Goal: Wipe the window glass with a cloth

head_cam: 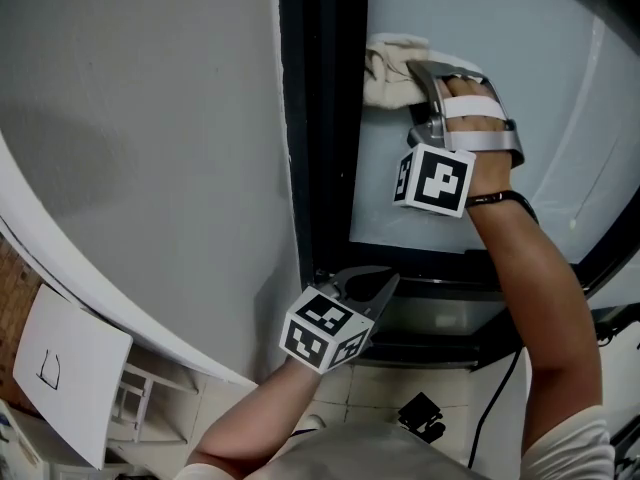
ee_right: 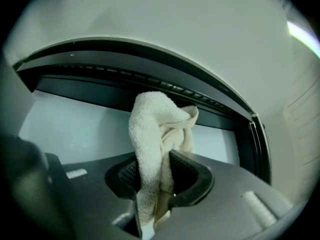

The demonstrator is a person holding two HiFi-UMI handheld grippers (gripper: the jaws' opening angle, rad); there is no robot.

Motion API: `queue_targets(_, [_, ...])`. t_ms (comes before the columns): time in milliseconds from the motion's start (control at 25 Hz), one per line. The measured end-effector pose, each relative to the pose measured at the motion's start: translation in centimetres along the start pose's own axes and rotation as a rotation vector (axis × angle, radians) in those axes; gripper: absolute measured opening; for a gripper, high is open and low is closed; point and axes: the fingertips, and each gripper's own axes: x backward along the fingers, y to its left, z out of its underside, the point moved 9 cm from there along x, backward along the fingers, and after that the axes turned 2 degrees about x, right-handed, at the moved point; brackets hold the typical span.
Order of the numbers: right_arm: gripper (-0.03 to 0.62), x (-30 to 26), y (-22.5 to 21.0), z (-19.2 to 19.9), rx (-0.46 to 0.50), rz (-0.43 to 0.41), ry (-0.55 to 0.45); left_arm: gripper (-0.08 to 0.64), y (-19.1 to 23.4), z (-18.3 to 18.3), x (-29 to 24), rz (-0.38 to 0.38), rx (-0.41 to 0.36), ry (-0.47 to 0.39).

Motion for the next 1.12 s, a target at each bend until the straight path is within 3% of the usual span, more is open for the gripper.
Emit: queue_targets(1120, [0.114,3.2,7.7,-1.0,-0.016,-0.093,-0.033,0.017,1.1,0.4,-0.3,-0.038,0.019,0.002])
